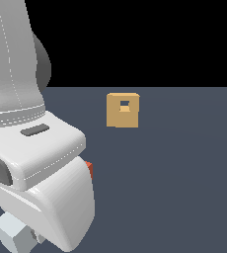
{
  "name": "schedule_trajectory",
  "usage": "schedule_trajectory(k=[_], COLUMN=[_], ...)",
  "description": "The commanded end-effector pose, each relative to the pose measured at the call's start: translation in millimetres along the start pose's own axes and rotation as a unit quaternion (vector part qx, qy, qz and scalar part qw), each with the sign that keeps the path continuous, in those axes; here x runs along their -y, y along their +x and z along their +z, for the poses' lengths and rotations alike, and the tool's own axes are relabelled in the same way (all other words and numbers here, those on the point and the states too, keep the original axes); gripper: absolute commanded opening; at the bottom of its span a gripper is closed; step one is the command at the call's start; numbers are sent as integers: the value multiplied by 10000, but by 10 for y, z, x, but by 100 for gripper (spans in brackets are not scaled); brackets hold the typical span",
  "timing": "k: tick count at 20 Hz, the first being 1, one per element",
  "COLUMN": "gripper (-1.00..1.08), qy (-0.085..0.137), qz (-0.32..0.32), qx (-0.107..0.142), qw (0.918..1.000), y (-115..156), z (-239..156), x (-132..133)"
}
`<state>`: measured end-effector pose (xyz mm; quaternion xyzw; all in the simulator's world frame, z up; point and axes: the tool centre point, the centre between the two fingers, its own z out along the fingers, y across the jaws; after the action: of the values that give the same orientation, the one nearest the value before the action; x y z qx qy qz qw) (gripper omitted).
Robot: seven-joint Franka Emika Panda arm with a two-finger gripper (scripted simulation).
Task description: Insert the peg into the horizontal hole in a box.
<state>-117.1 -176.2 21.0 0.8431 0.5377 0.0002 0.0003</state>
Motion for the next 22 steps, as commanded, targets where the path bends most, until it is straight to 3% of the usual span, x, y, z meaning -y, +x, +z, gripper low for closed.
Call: schedule_trajectory(k=[1,7,12,17,22], gripper=[-100,-100,-100,-100,-100], qy=[4,0,0,-1,-1], qz=[0,-30,-157,-393,-715], qx=[0,0,2,6,10], qw=[10000,10000,9999,9992,9974], y=[1,61,318,801,1463], z=[5,-14,-73,-183,-334], x=[3,-10,-51,-111,-159])
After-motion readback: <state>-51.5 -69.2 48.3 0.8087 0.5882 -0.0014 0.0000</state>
